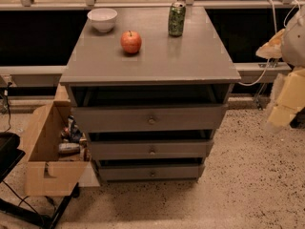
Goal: Open middle drawer
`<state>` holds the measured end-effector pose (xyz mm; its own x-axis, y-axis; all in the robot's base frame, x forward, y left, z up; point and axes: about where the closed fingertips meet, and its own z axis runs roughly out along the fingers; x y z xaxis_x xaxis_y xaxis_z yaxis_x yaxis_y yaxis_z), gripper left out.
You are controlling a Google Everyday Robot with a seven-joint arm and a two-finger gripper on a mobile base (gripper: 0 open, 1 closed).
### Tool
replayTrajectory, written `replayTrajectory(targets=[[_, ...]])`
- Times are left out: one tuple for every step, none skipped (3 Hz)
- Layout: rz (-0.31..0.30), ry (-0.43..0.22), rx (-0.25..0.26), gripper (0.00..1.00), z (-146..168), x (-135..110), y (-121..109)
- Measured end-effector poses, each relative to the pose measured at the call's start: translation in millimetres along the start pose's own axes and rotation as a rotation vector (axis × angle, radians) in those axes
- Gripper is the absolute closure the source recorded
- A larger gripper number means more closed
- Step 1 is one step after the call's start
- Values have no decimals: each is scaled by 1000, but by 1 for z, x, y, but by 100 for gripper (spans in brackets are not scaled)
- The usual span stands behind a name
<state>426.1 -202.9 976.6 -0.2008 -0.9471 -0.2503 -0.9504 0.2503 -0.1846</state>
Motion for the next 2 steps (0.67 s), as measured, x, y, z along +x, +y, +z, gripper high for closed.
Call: replayTrajectory(targets=[[0, 0, 0, 0, 0, 0, 0], [29, 12, -39, 0, 36, 10, 17]])
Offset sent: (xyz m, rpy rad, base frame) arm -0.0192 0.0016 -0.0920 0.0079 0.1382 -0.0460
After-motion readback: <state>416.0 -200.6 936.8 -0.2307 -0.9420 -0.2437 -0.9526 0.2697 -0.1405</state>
